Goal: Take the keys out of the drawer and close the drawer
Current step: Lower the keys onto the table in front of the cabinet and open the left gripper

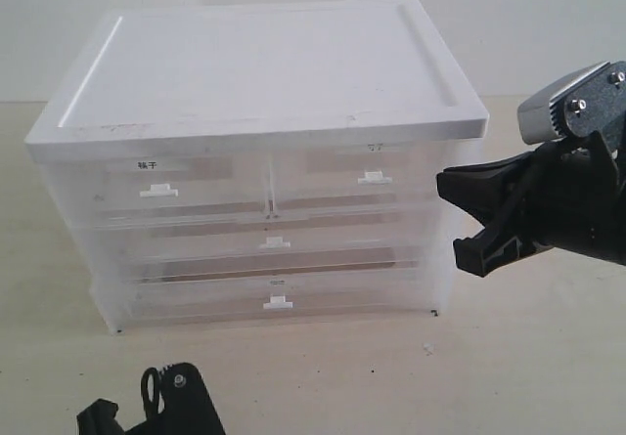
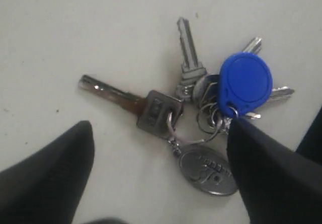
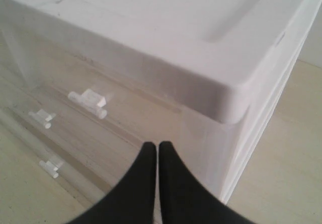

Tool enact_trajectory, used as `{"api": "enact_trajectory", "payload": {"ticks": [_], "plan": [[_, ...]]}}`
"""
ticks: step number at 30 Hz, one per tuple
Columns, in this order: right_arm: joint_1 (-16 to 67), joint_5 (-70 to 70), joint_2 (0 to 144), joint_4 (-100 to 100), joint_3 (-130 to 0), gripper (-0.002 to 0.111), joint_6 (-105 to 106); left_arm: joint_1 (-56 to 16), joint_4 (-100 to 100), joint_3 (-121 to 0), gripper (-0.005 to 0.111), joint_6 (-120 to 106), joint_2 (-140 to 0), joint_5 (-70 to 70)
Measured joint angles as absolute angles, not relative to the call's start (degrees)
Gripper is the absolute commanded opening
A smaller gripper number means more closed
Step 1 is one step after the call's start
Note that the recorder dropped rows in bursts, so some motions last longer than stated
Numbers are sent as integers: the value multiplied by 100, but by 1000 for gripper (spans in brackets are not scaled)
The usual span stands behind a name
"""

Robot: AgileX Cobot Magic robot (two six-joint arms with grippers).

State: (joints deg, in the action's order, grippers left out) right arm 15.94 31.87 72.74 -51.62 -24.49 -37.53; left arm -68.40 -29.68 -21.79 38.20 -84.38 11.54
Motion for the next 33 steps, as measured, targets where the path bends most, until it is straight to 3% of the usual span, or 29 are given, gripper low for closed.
{"api": "enact_trajectory", "payload": {"ticks": [4, 6, 11, 12, 21, 28, 33], "plan": [[1594, 3187, 7274, -5162, -2449, 0, -3753, -6840, -2978, -2179, 67, 3770, -8925, 516], [1594, 3187, 7274, -5162, -2449, 0, -3753, -6840, -2993, -2191, 60, 3731, -9027, 486], [1594, 3187, 7274, -5172, -2449, 0, -3753, -6840, -3233, -2285, 10, 3693, -9227, 433], [1594, 3187, 7274, -5172, -2449, 0, -3753, -6840, -3295, -2285, 5, 3693, -9255, 355], [1594, 3187, 7274, -5172, -2449, 0, -3753, -6550, -3846, -2663, 5, 3680, -9359, 554], [1594, 3161, 7274, -5172, -2449, 0, -3753, -5163, -4462, -3407, 5, 3680, -9466, 947], [1594, 3161, 7274, -5172, -2449, 0, -3753, -4443, -4710, -3586, 5, 3680, -9466, 463]]}}
